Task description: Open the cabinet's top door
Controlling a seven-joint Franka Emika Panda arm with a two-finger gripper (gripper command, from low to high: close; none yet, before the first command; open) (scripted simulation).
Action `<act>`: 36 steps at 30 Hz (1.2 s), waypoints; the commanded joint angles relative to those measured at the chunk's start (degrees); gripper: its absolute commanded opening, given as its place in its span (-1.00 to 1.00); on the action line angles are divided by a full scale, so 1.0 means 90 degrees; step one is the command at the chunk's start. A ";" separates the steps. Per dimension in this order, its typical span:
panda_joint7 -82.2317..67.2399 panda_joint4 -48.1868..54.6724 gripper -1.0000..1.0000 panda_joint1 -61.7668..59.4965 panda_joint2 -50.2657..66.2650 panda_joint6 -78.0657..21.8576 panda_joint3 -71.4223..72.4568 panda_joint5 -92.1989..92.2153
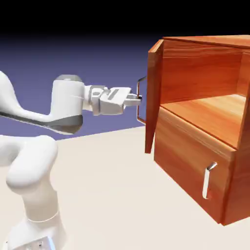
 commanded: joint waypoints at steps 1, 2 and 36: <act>-0.0237 -0.0078 -1.00 0.0106 -0.0100 -0.0125 0.0033 0.0291; -0.0465 -0.0150 -1.00 0.0219 -0.0203 -0.0259 0.0076 0.0568; -0.2524 0.3387 -1.00 0.1227 -0.0145 -0.8750 0.5741 0.7410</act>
